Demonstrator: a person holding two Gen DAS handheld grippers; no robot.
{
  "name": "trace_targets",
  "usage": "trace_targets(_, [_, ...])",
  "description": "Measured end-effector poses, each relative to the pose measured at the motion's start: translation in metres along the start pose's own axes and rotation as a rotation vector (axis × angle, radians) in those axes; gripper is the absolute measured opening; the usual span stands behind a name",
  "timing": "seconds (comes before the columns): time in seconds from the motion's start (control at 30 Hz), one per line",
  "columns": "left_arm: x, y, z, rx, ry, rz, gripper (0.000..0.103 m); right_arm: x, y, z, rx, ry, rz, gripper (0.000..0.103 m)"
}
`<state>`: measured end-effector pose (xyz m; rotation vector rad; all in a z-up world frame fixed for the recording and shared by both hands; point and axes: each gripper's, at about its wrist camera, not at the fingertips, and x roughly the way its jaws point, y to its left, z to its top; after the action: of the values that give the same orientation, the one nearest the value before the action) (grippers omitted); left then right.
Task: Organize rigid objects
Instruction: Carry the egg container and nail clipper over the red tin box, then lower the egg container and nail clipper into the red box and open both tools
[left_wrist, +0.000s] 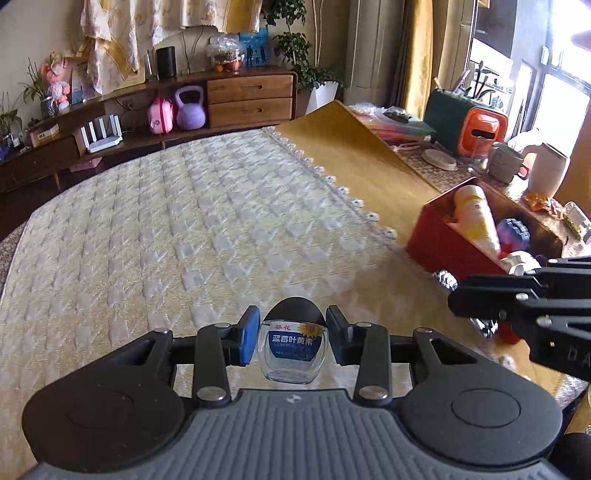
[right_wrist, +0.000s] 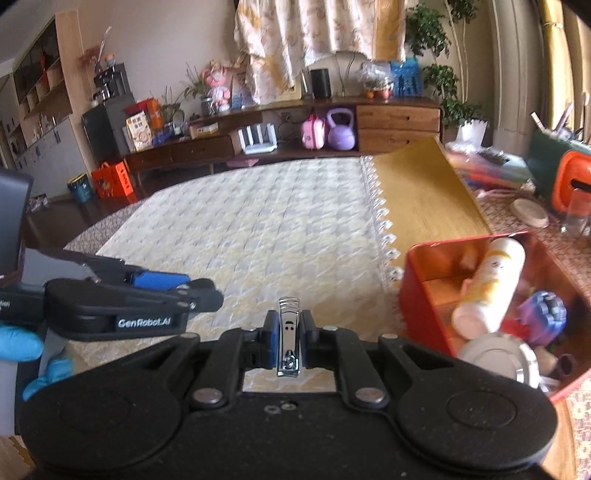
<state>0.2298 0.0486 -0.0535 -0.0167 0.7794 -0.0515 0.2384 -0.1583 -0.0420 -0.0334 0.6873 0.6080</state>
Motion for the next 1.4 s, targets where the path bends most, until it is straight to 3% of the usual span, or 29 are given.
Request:
trace_targets(0.33, [-0.03,-0.06,0.019,0.054,-0.034,0.004,0.038,-0.049,-0.038,0.0,0.05,-0.076,-0.042,0.01])
trace_targets(0.6, [-0.029,-0.117,0.034,0.104,-0.047,-0.041,0.038,-0.077,-0.082,-0.002,0.089,-0.119,-0.088,0.01])
trace_targets(1.07, [0.015,-0.204,0.048,0.191,-0.025,-0.079,0.038,-0.087,-0.166,-0.013,0.134,-0.107,-0.21,0.01])
trace_targets(1.4, [0.064,-0.222,0.077,0.197,-0.014,-0.057,0.038,-0.067,-0.193,-0.019,0.152,-0.077,-0.223,0.01])
